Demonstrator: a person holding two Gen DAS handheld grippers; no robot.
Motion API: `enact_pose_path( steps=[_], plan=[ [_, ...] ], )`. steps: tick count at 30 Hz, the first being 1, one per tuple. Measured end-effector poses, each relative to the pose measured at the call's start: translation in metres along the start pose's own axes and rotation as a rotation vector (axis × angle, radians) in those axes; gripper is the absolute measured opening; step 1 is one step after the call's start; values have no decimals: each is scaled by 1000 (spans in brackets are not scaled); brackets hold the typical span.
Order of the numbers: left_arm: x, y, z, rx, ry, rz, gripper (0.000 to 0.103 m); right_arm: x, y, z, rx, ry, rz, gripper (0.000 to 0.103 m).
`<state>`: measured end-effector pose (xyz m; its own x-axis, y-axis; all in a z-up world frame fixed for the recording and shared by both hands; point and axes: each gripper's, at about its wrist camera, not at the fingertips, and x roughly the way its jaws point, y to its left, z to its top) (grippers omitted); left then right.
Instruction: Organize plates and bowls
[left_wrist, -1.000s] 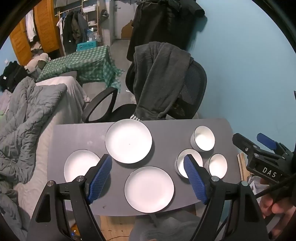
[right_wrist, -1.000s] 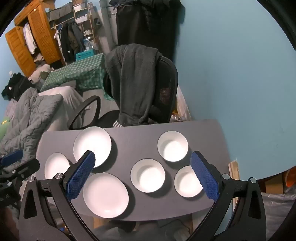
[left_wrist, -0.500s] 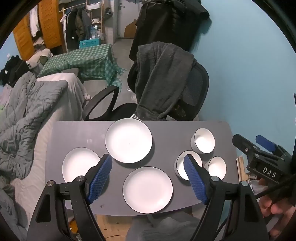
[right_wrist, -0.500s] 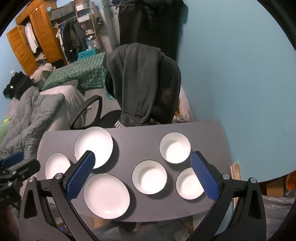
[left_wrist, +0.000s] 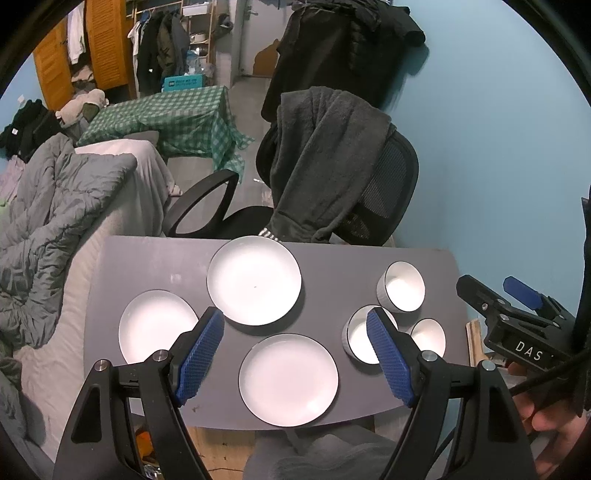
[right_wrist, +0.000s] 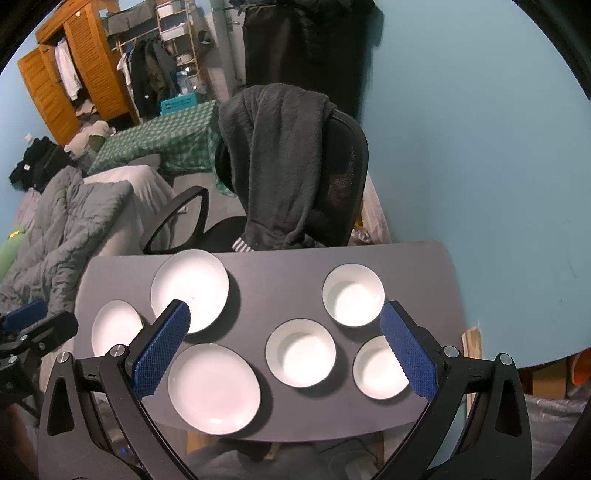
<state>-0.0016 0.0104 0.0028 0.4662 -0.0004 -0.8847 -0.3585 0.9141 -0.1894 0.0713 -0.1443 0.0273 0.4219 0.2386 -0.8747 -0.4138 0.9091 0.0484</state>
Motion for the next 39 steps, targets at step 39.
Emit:
enact_pose_path(
  steps=[39],
  plan=[
    [-4, -5, -8, 0, 10, -22, 81, -10, 12, -10, -13, -7, 16, 101]
  ],
)
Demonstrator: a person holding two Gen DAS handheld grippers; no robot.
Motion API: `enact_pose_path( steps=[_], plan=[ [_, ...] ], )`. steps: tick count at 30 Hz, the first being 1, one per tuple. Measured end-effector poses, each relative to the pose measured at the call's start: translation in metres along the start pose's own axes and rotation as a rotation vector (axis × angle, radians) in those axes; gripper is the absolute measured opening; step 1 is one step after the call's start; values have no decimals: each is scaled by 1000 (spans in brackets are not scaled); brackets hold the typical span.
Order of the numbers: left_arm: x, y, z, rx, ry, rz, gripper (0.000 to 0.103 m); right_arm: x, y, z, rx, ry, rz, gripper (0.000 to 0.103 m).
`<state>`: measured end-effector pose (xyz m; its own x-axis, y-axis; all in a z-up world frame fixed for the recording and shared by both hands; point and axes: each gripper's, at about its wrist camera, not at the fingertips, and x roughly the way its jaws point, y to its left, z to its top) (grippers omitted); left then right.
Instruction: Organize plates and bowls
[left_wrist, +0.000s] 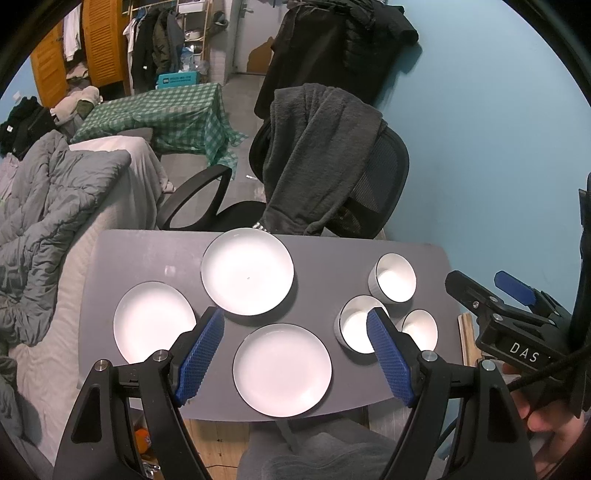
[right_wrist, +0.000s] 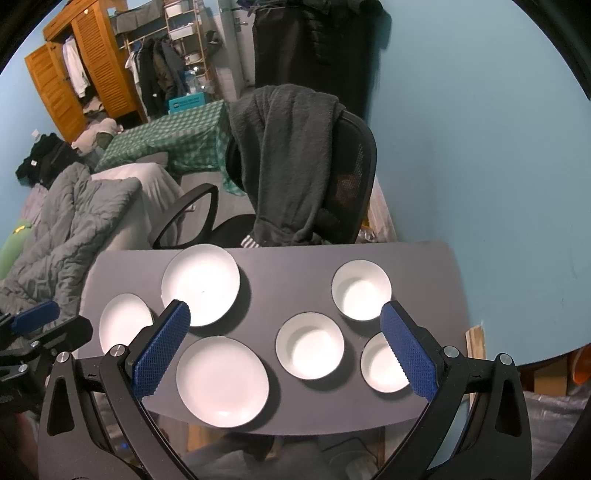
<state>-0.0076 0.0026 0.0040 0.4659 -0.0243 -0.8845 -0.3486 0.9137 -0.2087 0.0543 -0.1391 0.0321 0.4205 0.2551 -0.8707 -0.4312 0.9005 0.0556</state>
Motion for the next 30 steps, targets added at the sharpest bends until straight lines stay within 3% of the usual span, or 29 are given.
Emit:
enact_pose_path(
  steps=[30],
  plan=[
    [3, -2, -4, 4, 6, 5, 81, 3, 6, -8, 5, 6, -20, 101]
  ],
)
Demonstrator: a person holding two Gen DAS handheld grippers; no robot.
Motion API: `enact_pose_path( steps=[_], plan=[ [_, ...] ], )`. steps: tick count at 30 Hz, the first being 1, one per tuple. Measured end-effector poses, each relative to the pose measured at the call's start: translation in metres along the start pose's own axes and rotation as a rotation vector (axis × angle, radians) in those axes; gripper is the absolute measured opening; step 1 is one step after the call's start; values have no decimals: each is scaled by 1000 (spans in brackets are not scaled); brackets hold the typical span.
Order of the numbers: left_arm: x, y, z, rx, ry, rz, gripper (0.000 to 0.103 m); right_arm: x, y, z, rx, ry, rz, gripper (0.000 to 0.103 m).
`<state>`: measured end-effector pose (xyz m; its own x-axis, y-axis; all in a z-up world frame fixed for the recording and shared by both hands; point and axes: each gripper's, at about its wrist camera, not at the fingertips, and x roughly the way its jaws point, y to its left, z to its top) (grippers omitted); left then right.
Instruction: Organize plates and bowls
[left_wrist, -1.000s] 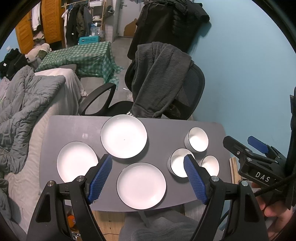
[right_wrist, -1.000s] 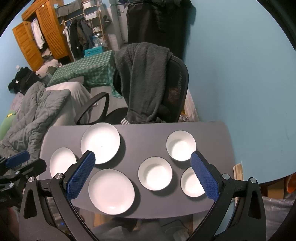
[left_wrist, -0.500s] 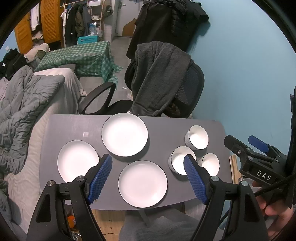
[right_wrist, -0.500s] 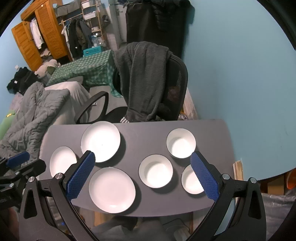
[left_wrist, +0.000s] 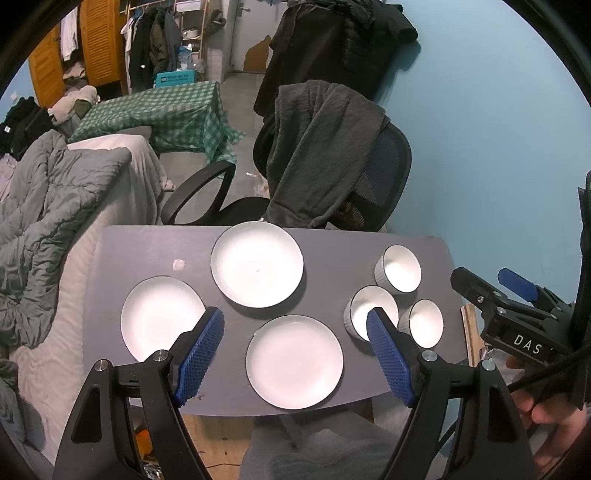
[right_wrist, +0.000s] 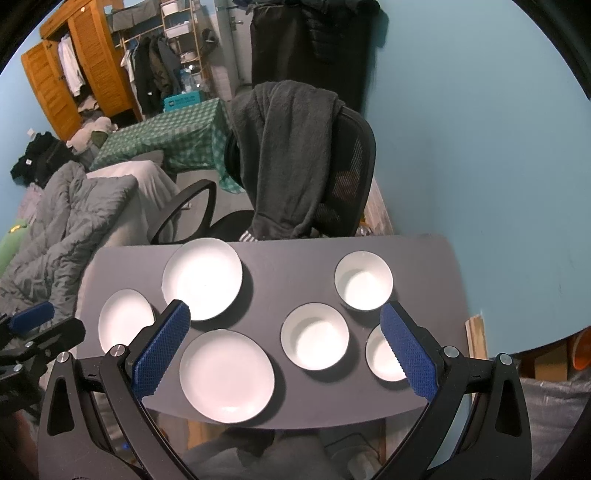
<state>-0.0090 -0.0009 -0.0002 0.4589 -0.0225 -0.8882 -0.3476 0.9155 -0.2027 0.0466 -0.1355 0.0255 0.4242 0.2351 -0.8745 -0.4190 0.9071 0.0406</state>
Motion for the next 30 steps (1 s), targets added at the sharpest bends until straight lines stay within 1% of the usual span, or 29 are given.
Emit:
enact_pose_path(
  steps=[4, 10, 14, 19, 23, 27, 30],
  plan=[
    [4, -3, -1, 13, 12, 10, 81, 1, 2, 1, -13, -3, -3, 101],
    [4, 3, -3, 17, 12, 10, 81, 7, 8, -2, -51, -3, -13, 101],
    [11, 18, -4, 22, 23, 18, 81, 12, 13, -5, -79, 11, -3, 101],
    [21, 36, -8, 18, 47, 29, 81, 25, 29, -12, -159, 34, -3, 101],
    [29, 52, -13, 9, 72, 45, 81, 37, 41, -20, -191, 67, 34, 101],
    [37, 62, -18, 18, 90, 65, 81, 50, 45, -29, -177, 111, 77, 101],
    [44, 66, -21, 25, 107, 68, 81, 59, 44, -37, -160, 136, 83, 101]
  ],
)
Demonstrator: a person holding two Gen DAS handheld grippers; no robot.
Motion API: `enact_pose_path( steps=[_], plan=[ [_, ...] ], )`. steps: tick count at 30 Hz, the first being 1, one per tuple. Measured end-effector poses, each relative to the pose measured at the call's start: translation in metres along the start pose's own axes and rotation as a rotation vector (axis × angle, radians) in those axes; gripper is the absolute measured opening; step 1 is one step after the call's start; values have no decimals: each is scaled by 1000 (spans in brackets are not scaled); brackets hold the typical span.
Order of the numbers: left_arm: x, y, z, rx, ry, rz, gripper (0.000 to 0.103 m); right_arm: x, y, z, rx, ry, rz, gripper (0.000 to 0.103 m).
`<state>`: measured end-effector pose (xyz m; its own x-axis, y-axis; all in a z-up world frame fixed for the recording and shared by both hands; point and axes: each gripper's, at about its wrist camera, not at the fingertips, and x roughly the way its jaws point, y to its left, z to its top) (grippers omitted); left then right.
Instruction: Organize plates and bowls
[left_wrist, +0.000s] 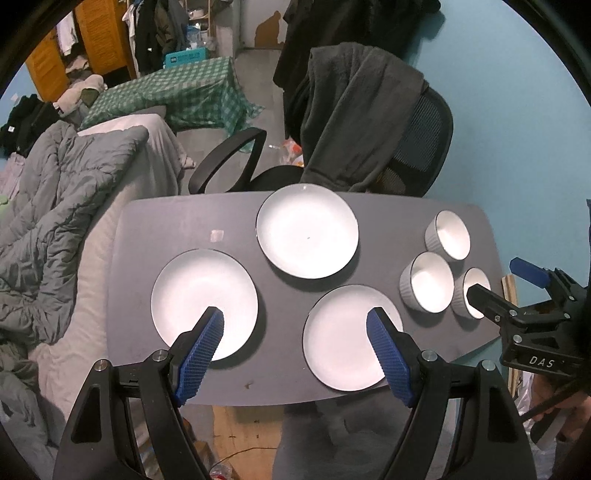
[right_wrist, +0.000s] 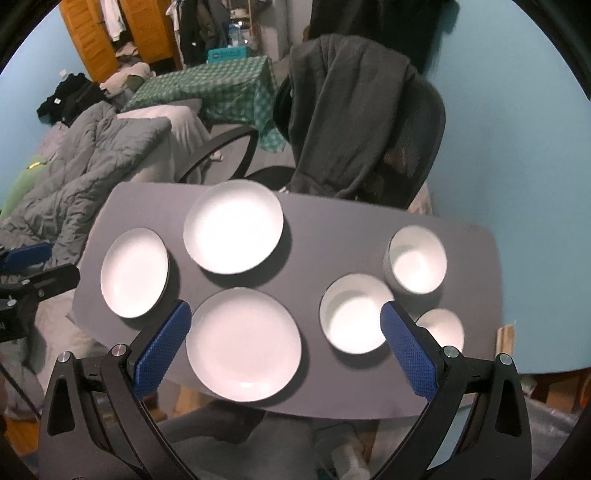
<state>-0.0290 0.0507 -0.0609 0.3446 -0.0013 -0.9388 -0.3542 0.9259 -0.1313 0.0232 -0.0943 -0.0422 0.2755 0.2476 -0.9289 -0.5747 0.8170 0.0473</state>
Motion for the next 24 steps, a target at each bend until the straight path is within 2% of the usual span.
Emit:
enact_pose_path(
  steps=[8, 16, 24],
  plan=[
    [32, 8, -6, -7, 61, -23, 81, 36, -10, -24, 57, 80, 4, 101],
    [83, 10, -24, -37, 140, -74, 81, 75, -27, -55, 116, 169, -5, 100],
    [123, 11, -40, -67, 198, -81, 81, 113, -32, -86, 156, 270, 72, 97]
  ],
)
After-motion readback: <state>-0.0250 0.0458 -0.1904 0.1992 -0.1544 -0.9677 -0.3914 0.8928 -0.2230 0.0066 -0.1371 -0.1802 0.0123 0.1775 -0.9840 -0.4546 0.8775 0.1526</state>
